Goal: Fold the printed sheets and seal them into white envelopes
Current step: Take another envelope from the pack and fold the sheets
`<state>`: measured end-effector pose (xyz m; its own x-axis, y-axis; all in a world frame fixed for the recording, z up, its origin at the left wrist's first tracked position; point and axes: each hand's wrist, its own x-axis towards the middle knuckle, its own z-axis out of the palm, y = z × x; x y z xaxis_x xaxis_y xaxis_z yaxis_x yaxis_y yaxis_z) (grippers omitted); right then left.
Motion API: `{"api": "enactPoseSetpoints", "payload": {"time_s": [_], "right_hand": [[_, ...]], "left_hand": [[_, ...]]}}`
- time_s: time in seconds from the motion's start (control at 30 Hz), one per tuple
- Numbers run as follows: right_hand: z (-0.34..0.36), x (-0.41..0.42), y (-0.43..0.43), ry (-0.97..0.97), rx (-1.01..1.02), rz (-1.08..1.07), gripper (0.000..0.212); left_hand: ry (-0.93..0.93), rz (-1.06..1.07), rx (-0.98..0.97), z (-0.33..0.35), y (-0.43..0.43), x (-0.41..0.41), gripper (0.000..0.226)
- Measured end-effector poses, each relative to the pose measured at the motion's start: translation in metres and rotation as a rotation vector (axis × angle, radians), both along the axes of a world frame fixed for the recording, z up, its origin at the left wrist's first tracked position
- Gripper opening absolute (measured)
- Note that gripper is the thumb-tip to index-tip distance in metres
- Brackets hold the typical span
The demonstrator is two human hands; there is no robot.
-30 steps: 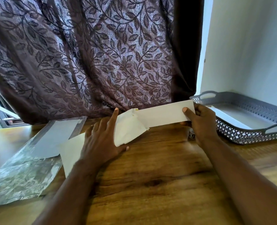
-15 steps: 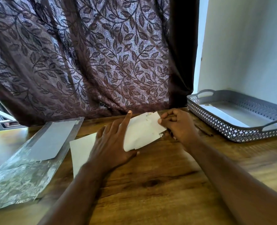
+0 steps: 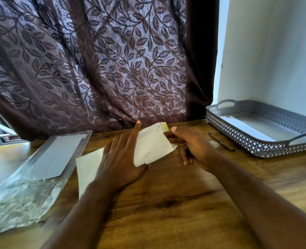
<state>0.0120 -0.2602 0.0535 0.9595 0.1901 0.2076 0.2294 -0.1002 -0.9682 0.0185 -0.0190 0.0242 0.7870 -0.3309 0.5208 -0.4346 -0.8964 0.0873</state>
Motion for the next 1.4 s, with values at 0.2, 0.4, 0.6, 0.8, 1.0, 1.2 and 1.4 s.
{"api": "enactPoseSetpoints", "payload": {"time_s": [0.2, 0.4, 0.6, 0.8, 1.0, 1.2, 1.4], "right_hand": [[-0.003, -0.003, 0.005, 0.016, -0.169, 0.148, 0.043], [0.0, -0.005, 0.001, 0.016, -0.141, 0.154, 0.041], [-0.002, -0.003, 0.004, 0.034, -0.184, 0.169, 0.047], [-0.001, 0.01, -0.007, -0.06, 0.155, -0.309, 0.035], [-0.016, 0.011, 0.008, 0.306, 0.152, -0.027, 0.07], [-0.015, 0.017, 0.01, 0.262, 0.132, -0.113, 0.043], [-0.018, 0.026, -0.009, 0.164, 0.15, -0.361, 0.024]], "left_hand": [[-0.008, -0.02, 0.049, -0.001, -0.001, 0.0, 0.128], [-0.014, -0.032, 0.054, 0.0, -0.002, -0.001, 0.125], [-0.013, -0.034, 0.063, -0.001, -0.004, -0.001, 0.121], [0.016, 0.002, 0.036, -0.001, -0.004, 0.0, 0.129], [0.03, 0.017, 0.044, 0.001, -0.006, -0.002, 0.135], [0.227, 0.064, -0.08, 0.011, -0.007, -0.006, 0.124], [0.405, 0.098, -0.389, 0.01, -0.005, -0.004, 0.078]]}}
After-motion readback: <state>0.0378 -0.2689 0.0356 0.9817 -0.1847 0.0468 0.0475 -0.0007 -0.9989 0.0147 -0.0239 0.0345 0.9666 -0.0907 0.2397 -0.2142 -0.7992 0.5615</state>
